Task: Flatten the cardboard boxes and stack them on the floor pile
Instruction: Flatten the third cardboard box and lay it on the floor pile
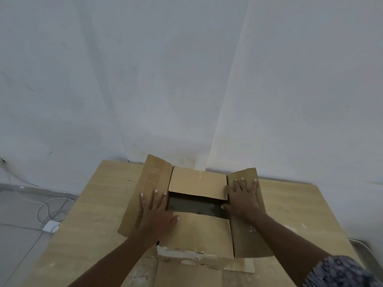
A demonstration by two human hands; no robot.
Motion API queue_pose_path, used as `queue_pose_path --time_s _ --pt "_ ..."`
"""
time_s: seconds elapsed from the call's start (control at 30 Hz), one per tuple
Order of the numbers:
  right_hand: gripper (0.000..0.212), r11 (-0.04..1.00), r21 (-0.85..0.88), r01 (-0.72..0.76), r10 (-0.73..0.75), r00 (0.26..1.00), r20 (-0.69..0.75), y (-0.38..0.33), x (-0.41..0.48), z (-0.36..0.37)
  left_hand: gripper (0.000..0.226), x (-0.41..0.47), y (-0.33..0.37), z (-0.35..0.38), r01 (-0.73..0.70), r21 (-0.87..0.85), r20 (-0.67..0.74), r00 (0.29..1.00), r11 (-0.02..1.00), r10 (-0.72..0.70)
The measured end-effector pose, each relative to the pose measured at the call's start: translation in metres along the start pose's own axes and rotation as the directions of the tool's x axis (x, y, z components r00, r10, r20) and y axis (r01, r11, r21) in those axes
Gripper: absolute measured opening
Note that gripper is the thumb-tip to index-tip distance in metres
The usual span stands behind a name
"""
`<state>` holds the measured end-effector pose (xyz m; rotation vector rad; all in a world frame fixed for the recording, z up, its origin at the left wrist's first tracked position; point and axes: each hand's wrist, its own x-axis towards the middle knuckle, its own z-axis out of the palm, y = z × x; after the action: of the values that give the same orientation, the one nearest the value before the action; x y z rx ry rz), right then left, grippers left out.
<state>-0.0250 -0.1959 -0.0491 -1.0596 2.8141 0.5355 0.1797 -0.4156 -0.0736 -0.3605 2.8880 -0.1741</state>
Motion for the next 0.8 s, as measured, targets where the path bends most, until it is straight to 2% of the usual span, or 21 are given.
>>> queue_pose_path --time_s 0.07,0.13,0.23,0.33,0.37,0.4,0.43,0.57,0.67,0.7,0.8 --pt "0.078 1.0 0.004 0.016 -0.016 1.0 -0.003 -0.007 0.006 0.006 0.064 0.007 0.002 0.015 0.019 -0.025 -0.039 0.999 1.0 -0.02" --pt "0.074 1.0 0.005 0.02 -0.02 1.0 -0.009 -0.01 0.008 0.007 0.065 0.003 0.003 0.002 0.053 -0.098 0.047 0.998 0.994 -0.049" --pt "0.064 0.998 0.057 0.003 -0.003 1.0 0.0 -0.008 0.009 0.008 0.073 0.002 0.001 -0.003 0.126 -0.085 0.074 0.99 0.988 -0.12" --pt "0.062 0.995 0.103 0.014 -0.017 0.999 0.03 -0.003 0.014 0.006 0.076 0.007 0.004 0.007 0.102 -0.171 0.131 0.988 0.98 -0.081" --pt "0.061 0.993 0.112 0.022 -0.026 0.999 0.036 -0.001 0.016 0.006 0.077 0.007 0.003 0.006 0.106 -0.153 0.132 0.988 0.983 -0.086" --pt "0.061 0.992 0.123 0.029 -0.035 0.998 0.047 0.0 0.019 0.006 0.077 0.006 0.003 -0.002 0.119 -0.151 0.217 0.972 0.981 -0.084" --pt "0.06 0.99 0.133 0.039 -0.046 0.997 0.054 0.001 0.021 0.005 0.074 0.006 0.001 -0.011 0.151 -0.158 0.182 0.976 0.976 -0.121" --pt "0.053 0.979 0.152 0.136 -0.119 0.986 -0.118 0.014 0.027 0.0 0.062 0.01 -0.004 -0.031 0.31 -0.359 0.206 0.946 0.88 -0.249" --pt "0.064 0.98 0.185 0.073 -0.023 0.965 -0.26 0.029 0.035 -0.013 0.054 -0.002 -0.006 -0.046 0.353 -0.571 0.198 0.935 0.741 -0.294" --pt "0.066 0.982 0.185 0.036 0.012 0.967 -0.253 0.031 0.039 -0.02 0.051 -0.008 -0.006 -0.05 0.339 -0.606 0.176 0.939 0.72 -0.294" --pt "0.063 0.941 0.313 -0.129 0.151 0.987 -0.046 0.034 0.053 -0.033 0.043 -0.034 -0.006 -0.062 0.321 -0.714 0.202 0.945 0.622 -0.257"
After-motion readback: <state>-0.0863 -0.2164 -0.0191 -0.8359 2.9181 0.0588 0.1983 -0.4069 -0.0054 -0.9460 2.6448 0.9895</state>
